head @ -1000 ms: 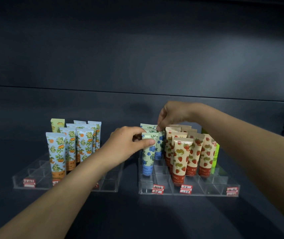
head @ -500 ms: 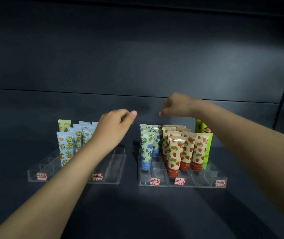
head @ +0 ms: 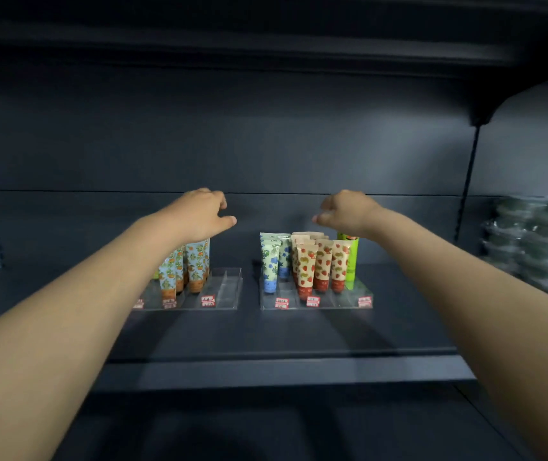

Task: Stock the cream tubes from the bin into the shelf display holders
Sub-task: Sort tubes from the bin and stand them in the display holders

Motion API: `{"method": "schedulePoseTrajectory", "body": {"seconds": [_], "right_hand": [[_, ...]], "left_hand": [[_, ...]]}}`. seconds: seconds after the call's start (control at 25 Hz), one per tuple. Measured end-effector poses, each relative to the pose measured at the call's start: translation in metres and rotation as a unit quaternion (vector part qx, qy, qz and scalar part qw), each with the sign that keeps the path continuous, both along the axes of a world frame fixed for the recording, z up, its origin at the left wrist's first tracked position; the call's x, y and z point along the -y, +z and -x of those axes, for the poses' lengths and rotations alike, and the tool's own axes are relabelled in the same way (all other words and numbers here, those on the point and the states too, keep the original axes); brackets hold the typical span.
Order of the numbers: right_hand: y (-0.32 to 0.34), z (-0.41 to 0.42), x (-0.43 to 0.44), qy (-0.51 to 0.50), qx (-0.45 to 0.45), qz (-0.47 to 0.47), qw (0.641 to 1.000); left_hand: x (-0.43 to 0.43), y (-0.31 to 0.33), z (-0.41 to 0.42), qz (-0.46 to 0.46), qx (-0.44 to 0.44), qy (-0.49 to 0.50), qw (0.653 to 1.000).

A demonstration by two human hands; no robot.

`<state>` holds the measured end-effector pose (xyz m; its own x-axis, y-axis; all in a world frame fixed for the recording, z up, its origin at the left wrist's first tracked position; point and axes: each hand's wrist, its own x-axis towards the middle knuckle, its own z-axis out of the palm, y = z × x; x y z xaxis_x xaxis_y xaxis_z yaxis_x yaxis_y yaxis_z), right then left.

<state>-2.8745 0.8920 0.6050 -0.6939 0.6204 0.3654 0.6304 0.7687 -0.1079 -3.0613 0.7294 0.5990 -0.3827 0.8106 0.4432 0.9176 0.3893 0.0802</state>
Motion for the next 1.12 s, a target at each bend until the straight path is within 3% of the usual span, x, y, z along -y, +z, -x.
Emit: {"method": "schedulePoseTrajectory", "body": {"seconds": [0.28,0.72,1.12], "right_hand": [[-0.026,-0.073,0.087,0.007,0.011,0.019,1.0],[-0.074,-0.187,0.221,0.068,0.007,0.04,0.997],[-0.182,-0.205,0.307,0.074,0.072,0.128,0.986]], "left_hand": [[0.077,-0.015,-0.086,0.057,-0.023,0.017,0.998],[0.215,-0.075,-0.228,0.058,0.01,0.044,0.997],[0.304,-0.18,-0.256,0.099,0.108,0.034,0.989]]}}
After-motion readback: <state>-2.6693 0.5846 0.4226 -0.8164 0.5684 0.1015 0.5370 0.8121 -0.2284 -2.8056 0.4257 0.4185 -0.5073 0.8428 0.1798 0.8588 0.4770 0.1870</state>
